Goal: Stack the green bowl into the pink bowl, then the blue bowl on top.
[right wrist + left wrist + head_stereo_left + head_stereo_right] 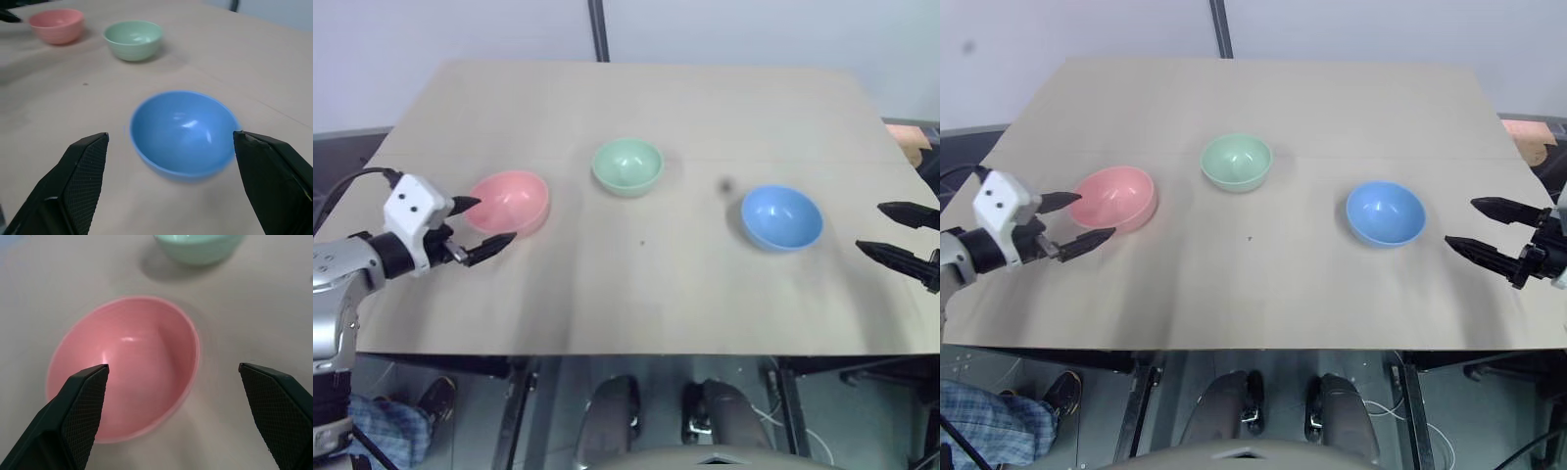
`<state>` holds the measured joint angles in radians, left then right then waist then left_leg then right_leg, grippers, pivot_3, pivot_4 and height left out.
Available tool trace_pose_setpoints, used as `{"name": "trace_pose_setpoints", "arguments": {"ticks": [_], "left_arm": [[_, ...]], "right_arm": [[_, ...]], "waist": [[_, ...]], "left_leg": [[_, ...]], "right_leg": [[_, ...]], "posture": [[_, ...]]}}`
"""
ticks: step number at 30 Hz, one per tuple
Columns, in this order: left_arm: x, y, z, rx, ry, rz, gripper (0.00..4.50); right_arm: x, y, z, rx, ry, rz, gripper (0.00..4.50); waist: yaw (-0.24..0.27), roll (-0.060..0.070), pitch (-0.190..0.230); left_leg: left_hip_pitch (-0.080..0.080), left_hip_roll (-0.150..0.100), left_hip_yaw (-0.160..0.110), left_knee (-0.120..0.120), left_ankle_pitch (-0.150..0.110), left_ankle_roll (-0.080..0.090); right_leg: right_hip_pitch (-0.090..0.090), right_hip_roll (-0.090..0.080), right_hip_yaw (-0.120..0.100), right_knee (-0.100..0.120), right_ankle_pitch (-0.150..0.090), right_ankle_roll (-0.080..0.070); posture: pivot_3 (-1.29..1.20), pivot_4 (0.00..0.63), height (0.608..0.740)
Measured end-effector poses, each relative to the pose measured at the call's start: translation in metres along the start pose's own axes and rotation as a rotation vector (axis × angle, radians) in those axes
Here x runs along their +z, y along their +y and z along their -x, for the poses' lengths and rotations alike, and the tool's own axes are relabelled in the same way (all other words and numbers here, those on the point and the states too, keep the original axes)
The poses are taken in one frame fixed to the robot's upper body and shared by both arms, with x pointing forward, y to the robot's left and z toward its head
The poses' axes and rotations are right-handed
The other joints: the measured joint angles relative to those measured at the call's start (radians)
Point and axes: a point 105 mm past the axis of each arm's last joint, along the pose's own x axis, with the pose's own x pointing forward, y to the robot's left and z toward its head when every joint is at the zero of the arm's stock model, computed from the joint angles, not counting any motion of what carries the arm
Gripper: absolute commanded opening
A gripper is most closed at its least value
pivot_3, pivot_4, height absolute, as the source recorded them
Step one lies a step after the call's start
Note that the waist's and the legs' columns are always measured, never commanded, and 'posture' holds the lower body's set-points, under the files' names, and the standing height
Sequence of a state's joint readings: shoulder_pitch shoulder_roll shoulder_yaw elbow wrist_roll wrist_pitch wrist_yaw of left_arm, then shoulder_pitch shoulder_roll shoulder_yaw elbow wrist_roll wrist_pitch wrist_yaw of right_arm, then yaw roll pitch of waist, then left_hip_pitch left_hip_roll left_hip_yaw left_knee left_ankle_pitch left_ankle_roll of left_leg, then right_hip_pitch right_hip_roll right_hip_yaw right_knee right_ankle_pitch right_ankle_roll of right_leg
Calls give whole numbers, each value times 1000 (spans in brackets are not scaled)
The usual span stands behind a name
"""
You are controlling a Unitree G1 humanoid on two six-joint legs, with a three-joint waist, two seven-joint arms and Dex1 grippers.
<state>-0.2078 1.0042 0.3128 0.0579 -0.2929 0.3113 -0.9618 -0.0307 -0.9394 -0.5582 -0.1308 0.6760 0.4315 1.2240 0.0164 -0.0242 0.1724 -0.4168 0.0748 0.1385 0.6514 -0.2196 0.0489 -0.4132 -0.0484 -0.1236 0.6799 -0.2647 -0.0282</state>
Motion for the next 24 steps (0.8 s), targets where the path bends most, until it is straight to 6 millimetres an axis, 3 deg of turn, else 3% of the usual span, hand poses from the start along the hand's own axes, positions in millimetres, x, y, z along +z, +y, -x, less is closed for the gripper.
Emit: {"name": "trace_pose_setpoints", "arguments": {"ticks": [8, 15, 24], "left_arm": [[-4, 14, -28, -49, 86, -122, 4500], [-9, 5, -40, -161, 122, -161, 4500], [16, 16, -45, -180, 75, -208, 4500]], "right_arm": [[15, 28, -9, 137, -52, 46, 4411], [20, 45, -14, 199, -41, 65, 4411], [16, 49, -14, 196, -24, 63, 4411]], "waist": [[-2, 0, 0], [-2, 0, 0], [-3, -1, 0]], "left_leg": [[-1, 0, 1, 0, 0, 0], [-1, 0, 1, 0, 0, 0], [-1, -1, 1, 1, 1, -1]], "right_leg": [[0, 0, 0, -1, 0, 0], [0, 0, 1, 0, 0, 0], [0, 0, 1, 0, 0, 0]], "posture": [[0, 150, 740], [0, 150, 740], [0, 150, 740]]}}
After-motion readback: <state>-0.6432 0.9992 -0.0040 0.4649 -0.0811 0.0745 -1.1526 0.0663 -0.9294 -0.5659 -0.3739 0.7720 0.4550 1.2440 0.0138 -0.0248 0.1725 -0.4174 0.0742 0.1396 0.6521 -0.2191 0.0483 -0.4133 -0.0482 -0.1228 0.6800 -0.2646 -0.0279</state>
